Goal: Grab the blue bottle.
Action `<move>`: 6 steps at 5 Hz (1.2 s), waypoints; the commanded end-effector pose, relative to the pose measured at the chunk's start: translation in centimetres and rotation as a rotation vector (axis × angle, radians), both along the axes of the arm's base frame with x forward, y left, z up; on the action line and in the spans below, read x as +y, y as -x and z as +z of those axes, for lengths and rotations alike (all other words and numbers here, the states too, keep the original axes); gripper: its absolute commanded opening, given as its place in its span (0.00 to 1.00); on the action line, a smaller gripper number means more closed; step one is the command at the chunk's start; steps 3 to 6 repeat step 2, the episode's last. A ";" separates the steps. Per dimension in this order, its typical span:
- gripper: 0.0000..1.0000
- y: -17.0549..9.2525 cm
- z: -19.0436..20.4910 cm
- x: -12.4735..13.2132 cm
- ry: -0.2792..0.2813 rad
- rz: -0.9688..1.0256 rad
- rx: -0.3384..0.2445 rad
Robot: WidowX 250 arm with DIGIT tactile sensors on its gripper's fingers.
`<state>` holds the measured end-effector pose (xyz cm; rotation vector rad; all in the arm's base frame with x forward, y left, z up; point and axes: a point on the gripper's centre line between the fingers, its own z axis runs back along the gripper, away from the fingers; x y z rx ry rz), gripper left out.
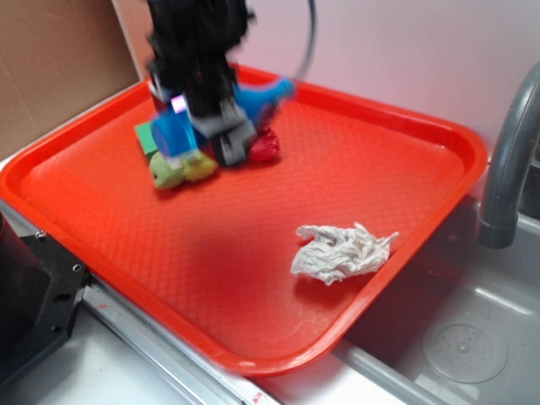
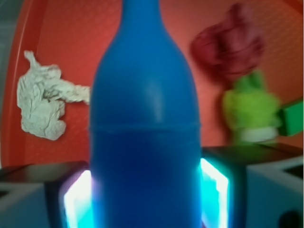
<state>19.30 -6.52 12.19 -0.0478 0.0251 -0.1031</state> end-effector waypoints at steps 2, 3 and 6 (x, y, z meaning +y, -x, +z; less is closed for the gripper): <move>0.00 -1.1 4.8 5.0 -0.059 0.153 -0.114; 0.00 -1.1 4.8 5.0 -0.059 0.153 -0.114; 0.00 -1.1 4.8 5.0 -0.059 0.153 -0.114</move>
